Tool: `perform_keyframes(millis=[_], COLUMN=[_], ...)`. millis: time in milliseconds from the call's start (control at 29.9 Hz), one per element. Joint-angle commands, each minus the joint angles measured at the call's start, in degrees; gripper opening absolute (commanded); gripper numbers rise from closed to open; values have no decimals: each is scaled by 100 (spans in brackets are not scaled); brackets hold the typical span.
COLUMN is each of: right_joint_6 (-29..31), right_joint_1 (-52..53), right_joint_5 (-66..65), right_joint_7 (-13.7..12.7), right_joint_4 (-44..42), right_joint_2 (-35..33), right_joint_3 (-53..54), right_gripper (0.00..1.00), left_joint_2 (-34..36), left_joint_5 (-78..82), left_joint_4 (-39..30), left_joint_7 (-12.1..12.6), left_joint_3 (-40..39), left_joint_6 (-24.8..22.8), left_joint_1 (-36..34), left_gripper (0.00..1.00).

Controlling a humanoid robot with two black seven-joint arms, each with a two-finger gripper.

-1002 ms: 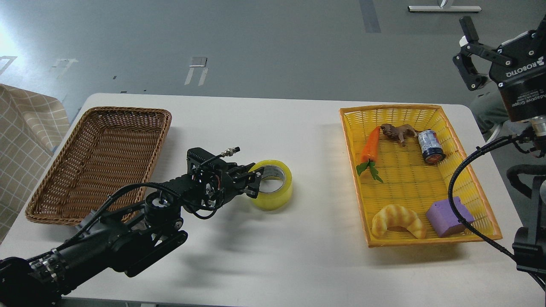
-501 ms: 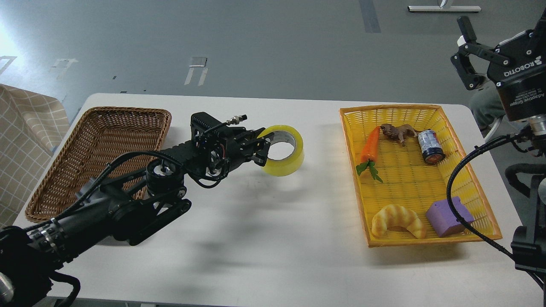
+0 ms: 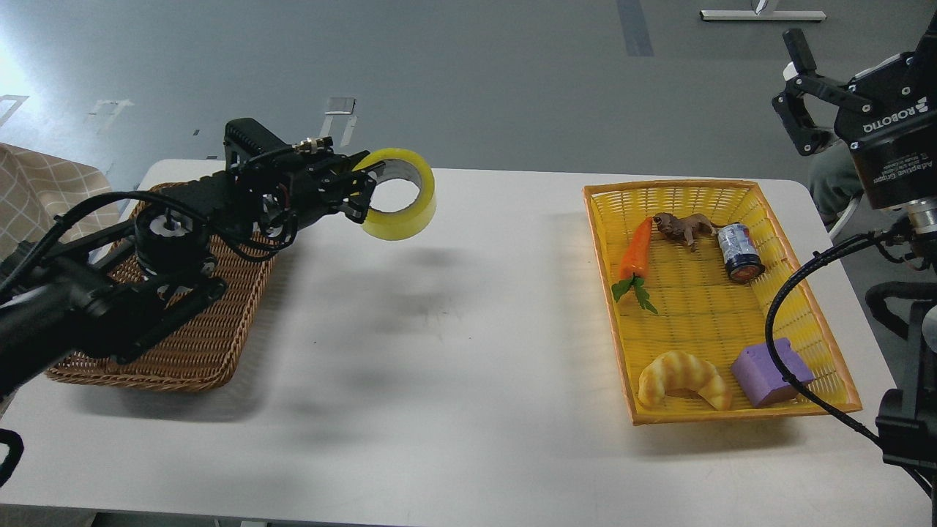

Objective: Place and transfer tape with both arms
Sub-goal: 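Lift the tape roll and carry it over the wicker basket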

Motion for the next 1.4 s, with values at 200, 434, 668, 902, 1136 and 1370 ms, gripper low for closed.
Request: perform_keyframes(millis=[200, 434, 668, 902, 1136, 1370], right_joint_6=[0, 0, 0, 0, 0, 0], right_joint_1=[5, 14, -3, -38, -56, -91], right_joint_5=[0, -9, -17, -17, -17, -26], right_joint_7=[-12, -21, -30, -30, -30, -30], right_joint_4=[-1, -2, 7, 16, 25, 51], right_joint_2=[-1, -1, -9, -27, -27, -27], right_joint_3=[-63, -81, -89, -160, -160, -160], right_gripper=[100, 100, 100, 100, 100, 100], left_joint_2=[1504, 1954, 2007, 1892, 1647, 1225], left_joint_5=[1, 1, -107, -546, -599, -880], left_joint_4=[116, 722, 1337, 1777, 2005, 2601], left_joint_7=[-263, -632, -878, -1186, -1326, -1643], left_joint_3=[18, 18, 18, 27, 158, 176], left_joint_6=[439, 1257, 1652, 1776, 1767, 1749], left_joint_1=[268, 945, 1341, 1622, 1623, 1588], left_gripper=[19, 19, 19, 21, 22, 22])
